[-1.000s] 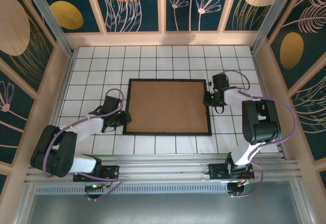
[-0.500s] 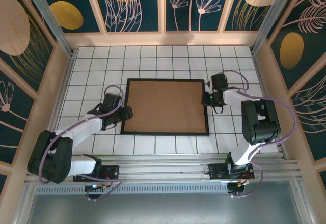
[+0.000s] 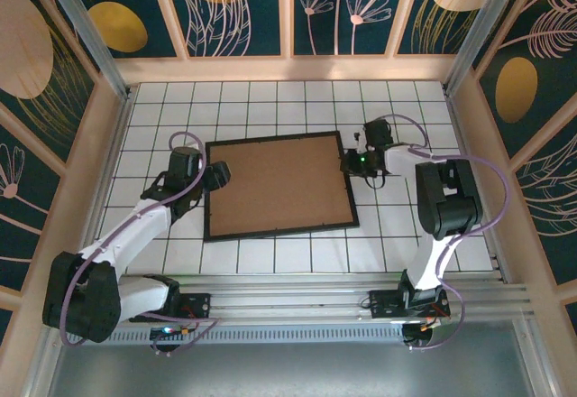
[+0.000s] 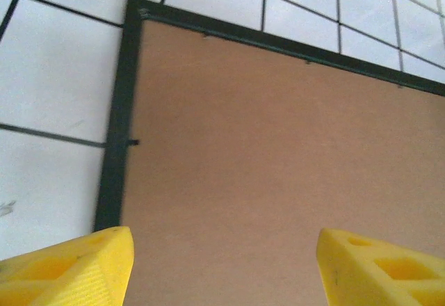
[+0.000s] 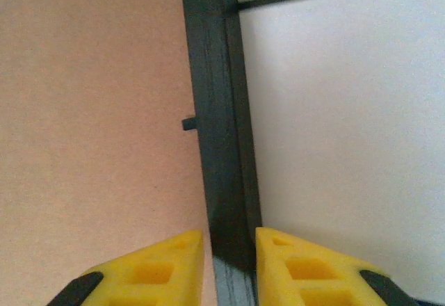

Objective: Put the photo into the frame

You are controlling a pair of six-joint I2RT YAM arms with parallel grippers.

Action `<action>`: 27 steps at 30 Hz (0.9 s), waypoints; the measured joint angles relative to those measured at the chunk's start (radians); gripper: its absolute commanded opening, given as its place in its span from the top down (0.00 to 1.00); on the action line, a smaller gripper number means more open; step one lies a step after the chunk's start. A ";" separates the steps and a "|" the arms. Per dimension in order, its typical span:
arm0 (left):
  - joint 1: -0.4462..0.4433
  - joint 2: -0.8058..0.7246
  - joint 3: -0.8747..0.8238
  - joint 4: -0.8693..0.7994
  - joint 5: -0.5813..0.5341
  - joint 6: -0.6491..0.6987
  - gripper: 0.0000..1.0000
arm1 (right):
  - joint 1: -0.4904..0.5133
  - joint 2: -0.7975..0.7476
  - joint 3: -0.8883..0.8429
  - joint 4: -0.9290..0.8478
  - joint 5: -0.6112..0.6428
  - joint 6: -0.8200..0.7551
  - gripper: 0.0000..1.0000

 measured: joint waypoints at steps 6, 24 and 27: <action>-0.069 0.035 0.019 0.076 0.069 0.003 0.31 | 0.003 -0.032 0.024 0.030 -0.010 0.005 0.59; -0.557 0.266 0.095 0.252 0.130 0.473 0.30 | -0.014 -0.365 -0.261 0.097 0.121 -0.002 0.25; -0.587 0.284 0.087 0.250 0.167 0.602 0.30 | -0.014 -0.401 -0.304 0.110 0.118 -0.002 0.24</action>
